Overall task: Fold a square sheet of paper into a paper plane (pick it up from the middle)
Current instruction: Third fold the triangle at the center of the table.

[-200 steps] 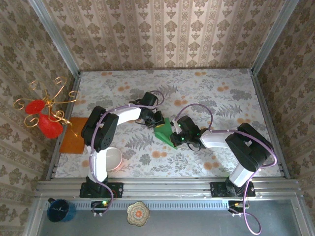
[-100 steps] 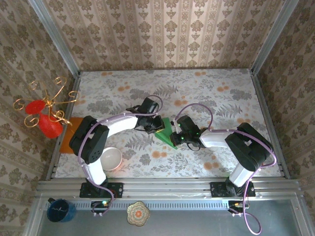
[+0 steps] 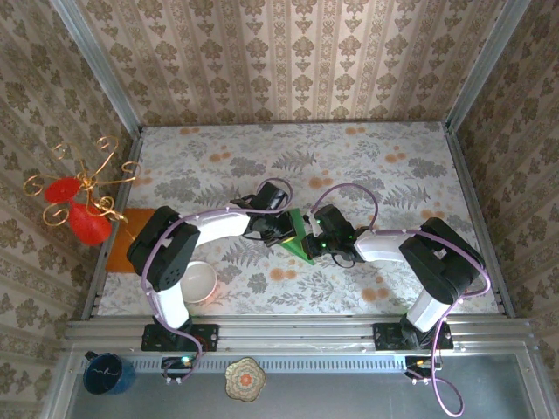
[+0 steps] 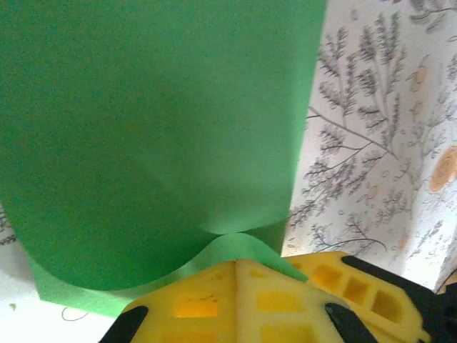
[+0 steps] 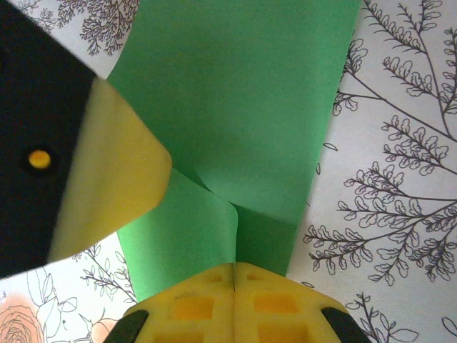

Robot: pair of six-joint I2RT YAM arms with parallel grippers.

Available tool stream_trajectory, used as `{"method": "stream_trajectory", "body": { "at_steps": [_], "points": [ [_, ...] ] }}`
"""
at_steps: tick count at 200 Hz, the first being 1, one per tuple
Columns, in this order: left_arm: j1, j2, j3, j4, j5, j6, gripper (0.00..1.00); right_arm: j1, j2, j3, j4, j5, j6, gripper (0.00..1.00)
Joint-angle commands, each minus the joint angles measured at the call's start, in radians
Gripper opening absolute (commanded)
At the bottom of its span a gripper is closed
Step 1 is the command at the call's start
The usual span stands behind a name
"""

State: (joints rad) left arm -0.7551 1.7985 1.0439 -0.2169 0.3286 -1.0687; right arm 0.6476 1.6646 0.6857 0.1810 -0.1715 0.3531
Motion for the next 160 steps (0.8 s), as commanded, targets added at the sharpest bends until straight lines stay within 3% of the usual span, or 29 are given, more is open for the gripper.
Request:
{"method": "stream_trajectory", "body": {
  "at_steps": [1,160],
  "points": [
    [-0.017,-0.005,-0.019,-0.004,-0.021,-0.04,0.08,-0.003,0.034,-0.005,-0.044,-0.014,0.022,0.0],
    [-0.037,-0.011,-0.059,-0.022,-0.085,-0.07,0.07,-0.004,0.041,0.002,-0.056,-0.01,0.027,0.0]
  ]
}}
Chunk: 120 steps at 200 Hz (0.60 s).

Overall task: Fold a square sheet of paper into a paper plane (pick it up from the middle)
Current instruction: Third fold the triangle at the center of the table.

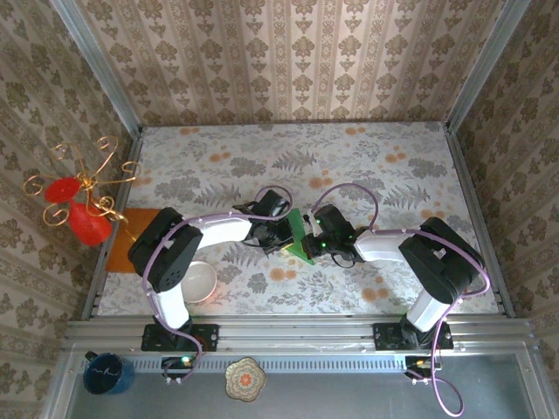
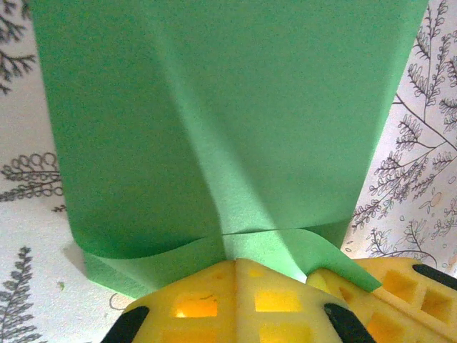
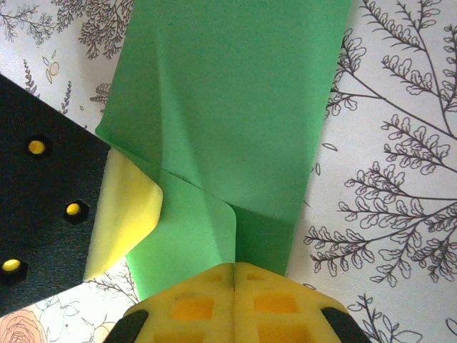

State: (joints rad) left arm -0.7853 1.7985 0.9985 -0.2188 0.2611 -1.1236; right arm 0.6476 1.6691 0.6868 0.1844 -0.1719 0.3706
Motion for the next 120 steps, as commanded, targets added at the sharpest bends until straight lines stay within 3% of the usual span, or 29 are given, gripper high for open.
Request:
{"method": "stream_trajectory", "body": {
  "at_steps": [1,120],
  "points": [
    [-0.007,-0.011,-0.014,-0.021,-0.017,-0.015,0.07,-0.004,0.037,0.0,-0.06,-0.01,0.009,0.0],
    [-0.008,0.001,-0.061,-0.005,-0.022,-0.033,0.06,-0.003,0.028,0.014,-0.075,-0.011,0.023,0.0]
  ]
}}
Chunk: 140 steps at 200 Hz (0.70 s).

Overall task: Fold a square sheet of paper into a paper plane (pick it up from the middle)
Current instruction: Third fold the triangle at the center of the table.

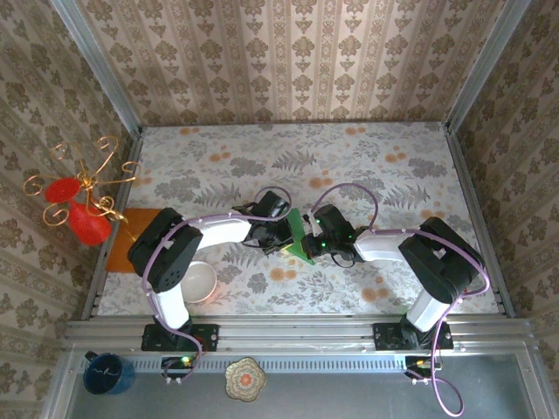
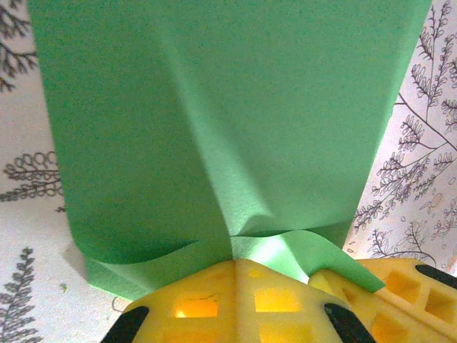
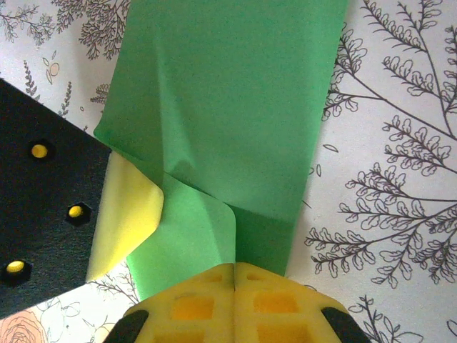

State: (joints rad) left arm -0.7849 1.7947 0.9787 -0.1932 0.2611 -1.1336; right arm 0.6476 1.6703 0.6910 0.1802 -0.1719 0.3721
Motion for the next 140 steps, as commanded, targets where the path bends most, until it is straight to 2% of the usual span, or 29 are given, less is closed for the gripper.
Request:
{"method": "stream_trajectory", "body": {
  "at_steps": [1,15,51,87,110,140],
  "points": [
    [-0.008,0.005,-0.043,-0.03,-0.022,-0.023,0.05,-0.003,0.025,0.01,-0.071,-0.012,0.023,0.0],
    [-0.008,0.005,-0.055,-0.023,-0.022,-0.028,0.05,-0.003,0.01,0.016,-0.076,-0.021,0.03,0.04],
    [-0.005,0.006,-0.088,-0.011,-0.028,-0.031,0.04,-0.012,-0.069,0.042,-0.117,-0.018,0.068,0.25],
    [0.013,0.008,-0.138,0.074,-0.012,-0.029,0.04,-0.069,-0.168,0.054,-0.198,-0.002,0.148,0.42],
    [0.034,0.008,-0.145,0.129,0.014,-0.001,0.04,-0.125,-0.2,0.06,-0.255,-0.025,0.195,0.47],
    [0.051,0.014,-0.129,0.134,0.029,0.041,0.05,-0.151,-0.193,0.068,-0.266,-0.109,0.204,0.44]
  ]
}}
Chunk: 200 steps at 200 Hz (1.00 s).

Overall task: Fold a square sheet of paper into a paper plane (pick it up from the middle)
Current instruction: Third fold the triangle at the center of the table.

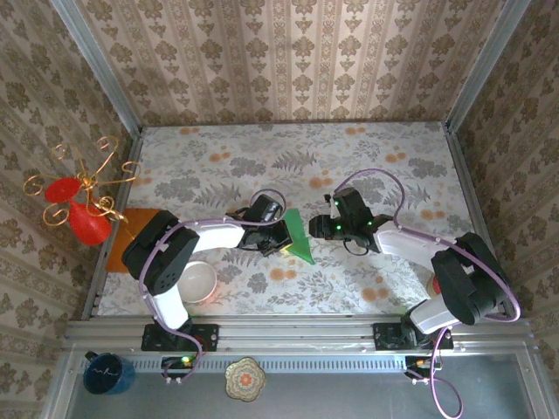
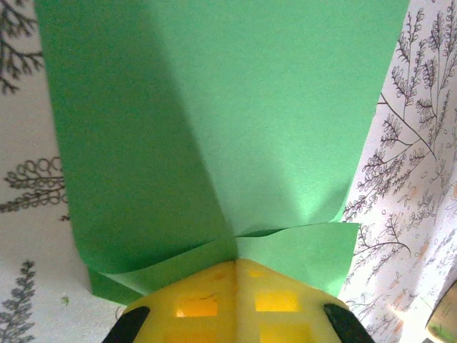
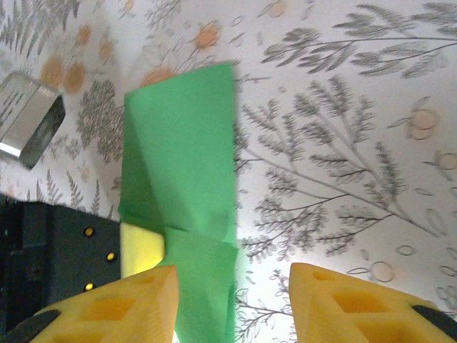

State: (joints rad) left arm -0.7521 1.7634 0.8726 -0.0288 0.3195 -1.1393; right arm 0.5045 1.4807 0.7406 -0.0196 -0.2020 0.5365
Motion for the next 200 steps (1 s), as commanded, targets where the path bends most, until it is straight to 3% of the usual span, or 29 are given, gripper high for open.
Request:
{"method": "stream_trajectory", "body": {
  "at_steps": [1,69,135,200],
  "points": [
    [0.019,0.045,-0.023,-0.03,-0.03,0.048,0.05,-0.008,-0.002,0.019,-0.065,-0.083,0.04,0.44],
    [0.051,0.054,-0.029,0.001,-0.003,0.101,0.05,0.01,0.091,0.049,-0.029,-0.325,0.055,0.28],
    [0.05,0.064,-0.028,-0.011,-0.002,0.093,0.04,0.072,0.175,0.117,-0.083,-0.355,0.005,0.17],
    [0.05,0.065,-0.017,-0.068,-0.023,0.083,0.04,0.089,0.255,0.182,-0.179,-0.321,-0.055,0.13]
  ]
}}
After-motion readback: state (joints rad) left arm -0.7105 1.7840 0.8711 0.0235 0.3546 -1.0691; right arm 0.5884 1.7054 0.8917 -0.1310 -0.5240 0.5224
